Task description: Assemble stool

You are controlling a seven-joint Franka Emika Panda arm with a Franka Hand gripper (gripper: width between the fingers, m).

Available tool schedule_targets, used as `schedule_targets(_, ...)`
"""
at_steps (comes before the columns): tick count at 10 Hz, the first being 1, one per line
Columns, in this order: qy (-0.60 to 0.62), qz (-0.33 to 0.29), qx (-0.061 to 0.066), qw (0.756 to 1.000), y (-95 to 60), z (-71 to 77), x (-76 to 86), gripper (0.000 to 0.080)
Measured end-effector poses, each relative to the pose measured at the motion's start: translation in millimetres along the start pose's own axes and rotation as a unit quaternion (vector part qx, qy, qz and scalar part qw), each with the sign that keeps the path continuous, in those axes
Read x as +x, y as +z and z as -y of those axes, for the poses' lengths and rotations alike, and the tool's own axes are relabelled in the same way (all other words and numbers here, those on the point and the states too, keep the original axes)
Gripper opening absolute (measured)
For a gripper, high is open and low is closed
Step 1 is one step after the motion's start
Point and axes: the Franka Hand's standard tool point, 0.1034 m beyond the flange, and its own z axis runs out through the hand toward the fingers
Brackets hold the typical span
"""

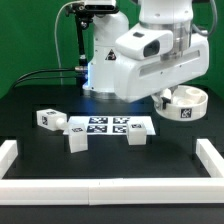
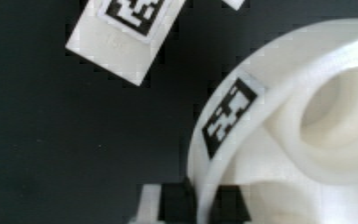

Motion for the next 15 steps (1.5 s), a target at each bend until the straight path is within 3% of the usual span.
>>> schedule_targets(1, -0.003, 0.009, 0.008, 1.000, 3.7, -9.9, 6.6, 0.0025)
schedule_targets(2, -0.023, 0.026, 0.023, 0.999, -2.8, -28.4, 17.2, 0.0025)
schedule_targets(3, -0.058, 0.052, 0.050, 0.996, -11.7, -49.5, 29.5, 0.0025)
schedule_targets(4, -0.059, 0.046, 0.049, 0.996, -15.3, -59.6, 43.7, 0.0025)
schedule_targets(8, -0.058, 0.049, 0.051, 0.996, -9.9, -57.6, 39.2, 0.0025)
schedule_targets(9, -0.056, 0.053, 0.055, 0.996, -6.7, -64.0, 41.5, 0.0025)
schedule_targets(11, -0.058, 0.077, 0.084, 0.992, -10.8, -92.5, 63.0, 0.0025)
schedule_targets(12, -0.058, 0.071, 0.081, 0.993, -12.9, -99.2, 72.6, 0.0025)
schedule_targets(15, -0.058, 0.073, 0.082, 0.992, -10.1, -97.7, 70.7, 0.0025)
